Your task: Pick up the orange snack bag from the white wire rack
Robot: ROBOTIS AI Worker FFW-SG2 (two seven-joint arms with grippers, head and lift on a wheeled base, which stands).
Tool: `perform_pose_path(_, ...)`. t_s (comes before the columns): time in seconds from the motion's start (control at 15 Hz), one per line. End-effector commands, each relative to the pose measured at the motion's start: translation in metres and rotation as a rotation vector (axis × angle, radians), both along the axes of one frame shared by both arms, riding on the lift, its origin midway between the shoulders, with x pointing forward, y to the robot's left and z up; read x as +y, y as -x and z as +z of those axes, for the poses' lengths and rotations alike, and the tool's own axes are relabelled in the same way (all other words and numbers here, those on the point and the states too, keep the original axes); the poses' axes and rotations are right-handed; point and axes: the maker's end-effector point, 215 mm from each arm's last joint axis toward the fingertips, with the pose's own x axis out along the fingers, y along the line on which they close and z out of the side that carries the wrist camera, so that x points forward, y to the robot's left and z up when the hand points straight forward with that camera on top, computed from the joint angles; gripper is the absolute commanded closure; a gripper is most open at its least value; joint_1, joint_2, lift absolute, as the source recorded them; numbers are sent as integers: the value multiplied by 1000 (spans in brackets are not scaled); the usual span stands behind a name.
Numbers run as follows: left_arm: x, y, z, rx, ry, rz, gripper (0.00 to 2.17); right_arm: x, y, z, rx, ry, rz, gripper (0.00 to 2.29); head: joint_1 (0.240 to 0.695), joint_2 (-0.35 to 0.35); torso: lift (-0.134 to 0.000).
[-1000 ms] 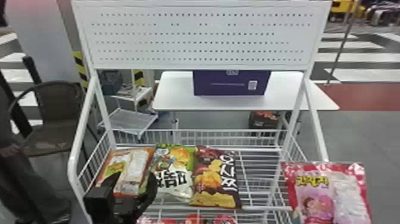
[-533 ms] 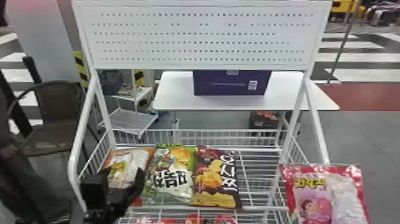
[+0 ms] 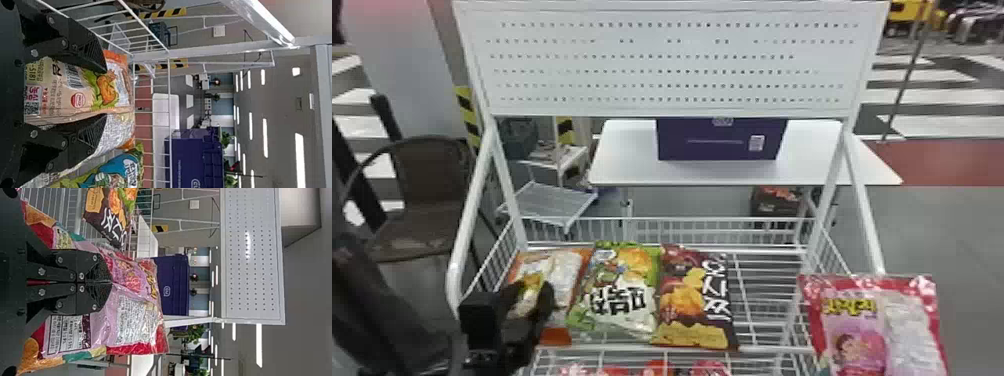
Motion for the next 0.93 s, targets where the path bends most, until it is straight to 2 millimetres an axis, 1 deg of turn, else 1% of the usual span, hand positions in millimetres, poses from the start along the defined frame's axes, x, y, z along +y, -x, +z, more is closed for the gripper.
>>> perform_pose_path(0.0, 1, 1, -6, 24, -1, 0, 731, 0, -1, 0, -1, 0, 1, 2246, 499, 0, 0)
perform_pose_path(0.07, 1, 2, -10, 37, -1, 0, 890, 0, -1, 0, -1, 1, 0, 2250, 499, 0, 0)
perform_pose_path(0.13, 3, 3, -8, 32, -2, 12, 1480, 0, -1, -1, 0, 0, 1, 2250, 499, 0, 0)
perform_pose_path(0.2, 3, 3, -6, 28, 2, 14, 1733, 0, -1, -1, 0, -2, -1, 2250, 499, 0, 0)
perform_pose_path(0.27, 1, 4, -3, 18, 6, 11, 1744, 0, -2, -2, 0, -3, 0, 2250, 499, 0, 0)
perform_pose_path(0.47, -7, 12, 28, -55, 20, 14, 1744, 0, -3, -2, -3, -4, -2, 2250, 499, 0, 0)
perform_pose_path(0.53, -10, 16, 42, -92, 27, 18, 1744, 0, -3, -2, -1, -4, -2, 2250, 499, 0, 0)
perform_pose_path(0.6, -11, 23, 51, -111, 33, 24, 1744, 0, -3, -3, -1, -4, -2, 2246, 499, 0, 0)
perform_pose_path(0.67, -7, 33, 59, -132, 39, 36, 1744, 0, -3, -4, 1, -4, -1, 2250, 499, 0, 0)
perform_pose_path(0.8, -11, 62, 80, -196, 61, 35, 1740, 0, -3, -3, -1, -6, -1, 2250, 499, 0, 0)
perform_pose_path(0.87, -9, 78, 82, -210, 70, 41, 1740, 0, -3, -4, 1, -5, -2, 2250, 499, 0, 0)
